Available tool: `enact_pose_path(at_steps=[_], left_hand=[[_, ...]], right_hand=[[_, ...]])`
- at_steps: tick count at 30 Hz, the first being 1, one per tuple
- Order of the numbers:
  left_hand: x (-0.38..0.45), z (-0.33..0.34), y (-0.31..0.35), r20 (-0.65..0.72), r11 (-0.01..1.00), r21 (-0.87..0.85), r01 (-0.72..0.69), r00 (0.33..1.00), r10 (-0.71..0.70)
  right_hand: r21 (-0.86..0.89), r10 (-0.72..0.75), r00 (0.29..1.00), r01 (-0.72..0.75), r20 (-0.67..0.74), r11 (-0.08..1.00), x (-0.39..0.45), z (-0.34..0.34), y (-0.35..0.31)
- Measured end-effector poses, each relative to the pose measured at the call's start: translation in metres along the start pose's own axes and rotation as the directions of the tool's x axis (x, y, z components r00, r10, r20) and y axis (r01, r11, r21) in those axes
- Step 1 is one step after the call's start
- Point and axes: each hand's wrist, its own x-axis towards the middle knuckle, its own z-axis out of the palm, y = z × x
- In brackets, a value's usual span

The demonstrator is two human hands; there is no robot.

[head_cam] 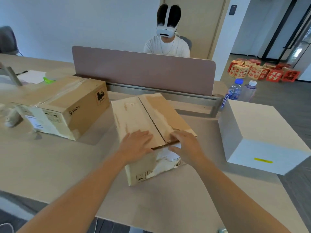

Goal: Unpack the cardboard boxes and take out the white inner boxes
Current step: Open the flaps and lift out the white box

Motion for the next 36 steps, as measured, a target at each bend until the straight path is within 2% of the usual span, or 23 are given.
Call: enact_pose_path(at_steps=[3,10,17,21,23,26,31,34,36], left_hand=[[-0.003,0.008,-0.002,-0.078,0.994,-0.106,0.03,0.996,-0.039],[0.01,0.027,0.004,-0.181,0.994,0.014,0.112,0.978,-0.108],[0.008,0.031,-0.017,-0.335,0.992,-0.087,0.088,0.936,-0.112],[0.008,0.033,-0.029,-0.41,0.992,-0.125,0.037,0.908,-0.086],[0.011,0.035,-0.033,-0.492,0.998,-0.063,-0.011,0.87,-0.022],[0.015,0.041,-0.043,-0.639,0.994,0.101,-0.032,0.764,0.09],[0.018,0.048,-0.051,-0.746,0.975,0.207,-0.081,0.632,0.211],[0.021,0.053,-0.053,-0.799,0.964,0.251,-0.086,0.544,0.257],[0.022,0.053,-0.055,-0.811,0.963,0.257,-0.081,0.524,0.261]], right_hand=[[-0.013,-0.085,0.996,0.085,0.007,0.996,0.005,-0.001,-0.007],[-0.151,-0.178,0.978,0.194,0.11,0.969,0.013,-0.004,-0.011],[-0.119,-0.17,0.979,0.183,0.11,0.976,0.022,-0.001,-0.02],[-0.204,-0.201,0.974,0.219,0.109,0.954,0.027,0.004,-0.029],[-0.242,-0.213,0.971,0.232,0.104,0.942,0.028,0.006,-0.029],[-0.282,-0.252,0.961,0.275,0.113,0.919,0.029,0.009,-0.03],[-0.327,-0.252,0.953,0.294,0.166,0.898,0.033,0.017,-0.031],[-0.352,-0.281,0.949,0.313,0.142,0.882,0.034,0.02,-0.03],[-0.348,-0.298,0.945,0.328,0.138,0.878,0.035,0.02,-0.031]])
